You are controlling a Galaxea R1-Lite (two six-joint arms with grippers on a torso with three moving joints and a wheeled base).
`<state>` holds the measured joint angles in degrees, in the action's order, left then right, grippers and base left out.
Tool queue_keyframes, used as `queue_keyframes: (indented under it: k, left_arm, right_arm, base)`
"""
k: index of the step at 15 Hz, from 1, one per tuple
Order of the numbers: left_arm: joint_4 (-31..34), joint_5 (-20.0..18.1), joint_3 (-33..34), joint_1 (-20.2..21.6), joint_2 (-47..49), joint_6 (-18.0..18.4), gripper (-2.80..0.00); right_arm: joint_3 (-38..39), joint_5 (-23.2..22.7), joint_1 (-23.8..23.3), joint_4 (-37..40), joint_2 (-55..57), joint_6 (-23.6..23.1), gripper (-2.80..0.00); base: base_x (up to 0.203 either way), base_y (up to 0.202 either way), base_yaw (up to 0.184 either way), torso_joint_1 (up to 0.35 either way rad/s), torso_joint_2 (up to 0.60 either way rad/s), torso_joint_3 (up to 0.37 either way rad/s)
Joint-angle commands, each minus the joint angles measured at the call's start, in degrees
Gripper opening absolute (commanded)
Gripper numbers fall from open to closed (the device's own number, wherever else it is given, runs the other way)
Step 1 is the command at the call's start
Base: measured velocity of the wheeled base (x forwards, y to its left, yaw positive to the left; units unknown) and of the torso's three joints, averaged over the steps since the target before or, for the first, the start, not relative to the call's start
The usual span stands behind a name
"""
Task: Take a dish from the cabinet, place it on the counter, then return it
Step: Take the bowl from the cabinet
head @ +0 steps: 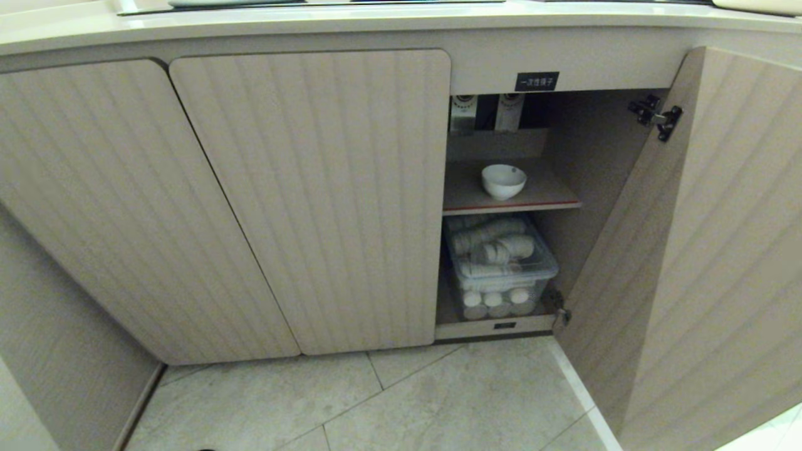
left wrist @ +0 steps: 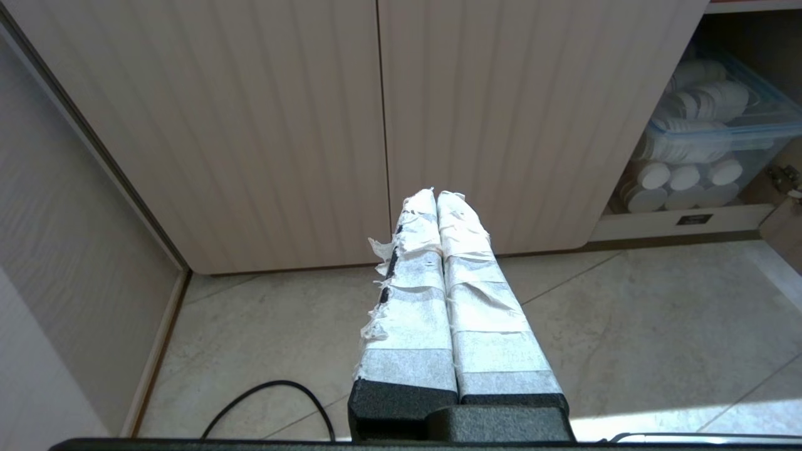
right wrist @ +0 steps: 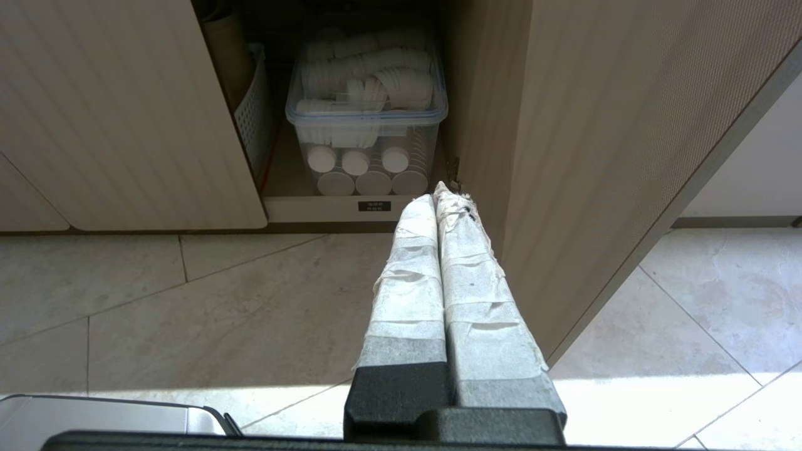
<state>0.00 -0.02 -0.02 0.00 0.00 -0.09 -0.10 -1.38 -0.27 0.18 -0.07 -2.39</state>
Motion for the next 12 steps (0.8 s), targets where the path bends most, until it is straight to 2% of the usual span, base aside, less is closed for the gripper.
queue_keyframes:
  k: [1,12]
  left_arm:
    - [-0.09,0.02,0.02,0.00,0.00,0.00,-2.80]
    - [-0.09,0.02,0.02,0.00,0.00,-0.26,-2.80]
  right_arm:
    - [0.01,-0.03,0.00,-0.01,0.07,-0.07,-2.80]
    - [0.01,-0.03,0.00,-0.01,0.07,0.02,-2.80]
  base:
    - [0.000,0.000,0.000,0.000,0.00,0.000]
    - [0.000,0.000,0.000,0.000,0.00,0.000]
